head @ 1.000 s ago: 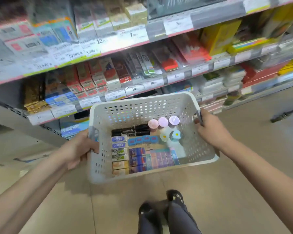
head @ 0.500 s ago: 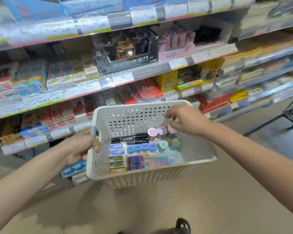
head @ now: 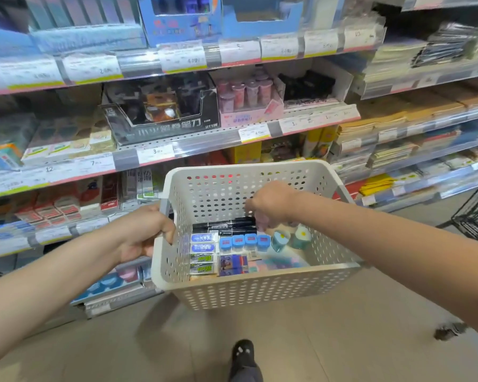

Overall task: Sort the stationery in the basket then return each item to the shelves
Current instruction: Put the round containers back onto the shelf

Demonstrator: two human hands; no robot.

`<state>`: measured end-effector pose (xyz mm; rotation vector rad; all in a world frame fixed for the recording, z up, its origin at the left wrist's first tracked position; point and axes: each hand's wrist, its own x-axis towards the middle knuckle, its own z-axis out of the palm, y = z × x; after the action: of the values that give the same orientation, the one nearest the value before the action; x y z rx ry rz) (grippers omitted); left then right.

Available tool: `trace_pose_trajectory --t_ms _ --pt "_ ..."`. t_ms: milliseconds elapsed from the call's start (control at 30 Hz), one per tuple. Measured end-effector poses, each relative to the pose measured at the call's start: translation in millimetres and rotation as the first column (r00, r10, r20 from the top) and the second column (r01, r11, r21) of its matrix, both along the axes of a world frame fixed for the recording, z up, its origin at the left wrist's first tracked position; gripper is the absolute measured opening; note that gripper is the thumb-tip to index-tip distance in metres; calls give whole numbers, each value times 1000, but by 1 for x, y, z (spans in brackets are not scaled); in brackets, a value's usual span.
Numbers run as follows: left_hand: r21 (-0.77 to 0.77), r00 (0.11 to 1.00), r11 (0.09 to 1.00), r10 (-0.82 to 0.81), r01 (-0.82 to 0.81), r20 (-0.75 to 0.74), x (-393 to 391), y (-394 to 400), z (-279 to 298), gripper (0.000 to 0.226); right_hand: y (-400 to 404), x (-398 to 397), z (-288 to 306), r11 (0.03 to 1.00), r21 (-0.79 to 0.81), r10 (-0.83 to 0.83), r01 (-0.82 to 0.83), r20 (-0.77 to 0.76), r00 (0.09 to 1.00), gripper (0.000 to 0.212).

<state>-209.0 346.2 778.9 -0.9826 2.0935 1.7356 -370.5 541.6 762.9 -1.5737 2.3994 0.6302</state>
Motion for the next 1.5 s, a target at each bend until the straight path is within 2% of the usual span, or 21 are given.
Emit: trace_pose_trajectory --t_ms 67,133,267,400,533,633,700,833,900,967,1000,1100,1167,1300,1367,1500 --pt "-6 1000 1000 -7 7 3 -16 0 1 65 2 -18 -5 999 29 20 -21 4 1000 36" --pt "-9 1000 1000 -12 12 0 -31 1 5 60 3 -38 -11 999 36 34 -34 -3 999 28" --pt "-4 999 999 -36 36 -23 -59 2 15 64 5 -74 -22 996 -24 82 -83 -31 996 26" --pt "4 999 1000 -28 28 -27 -83 9 24 66 5 -101 -18 998 -34 53 -54 -45 998 24" --pt "3 1000 1000 -5 5 -24 -105 17 29 72 11 -125 -6 999 -23 47 -47 5 999 13" --pt "-8 1000 1000 17 -17 -21 -120 28 29 67 19 -142 5 996 -56 63 -64 -17 998 5" --pt "-2 999 999 36 -37 -17 -128 35 27 67 25 -153 16 989 -109 94 -100 -57 994 9" --pt "28 994 994 105 -104 -17 -141 54 24 64 41 -181 45 943 -243 199 -225 -127 972 45" --pt "28 989 989 145 -144 -17 -146 63 24 67 49 -198 62 911 -368 201 -186 4 979 46" --pt "36 984 984 178 -177 -18 -150 68 21 77 51 -218 75 847 -531 194 -24 267 944 34" --pt "39 981 980 194 -193 -19 -151 70 21 74 49 -226 79 795 -601 186 82 370 910 31" --pt "71 965 964 261 -258 -40 -153 78 21 55 30 -245 77 625 -715 170 313 516 840 32" --pt "90 958 956 283 -278 -46 -154 81 21 62 11 -253 71 573 -720 137 392 556 820 35" --pt "95 952 948 307 -304 -20 -150 80 23 86 -31 -265 58 573 -747 77 337 458 885 32" --pt "86 948 945 318 -317 -7 -148 79 25 88 -48 -269 53 593 -754 72 282 398 914 26" --pt "71 946 943 324 -324 19 -147 75 30 89 -74 -275 42 697 -697 32 169 266 963 20"
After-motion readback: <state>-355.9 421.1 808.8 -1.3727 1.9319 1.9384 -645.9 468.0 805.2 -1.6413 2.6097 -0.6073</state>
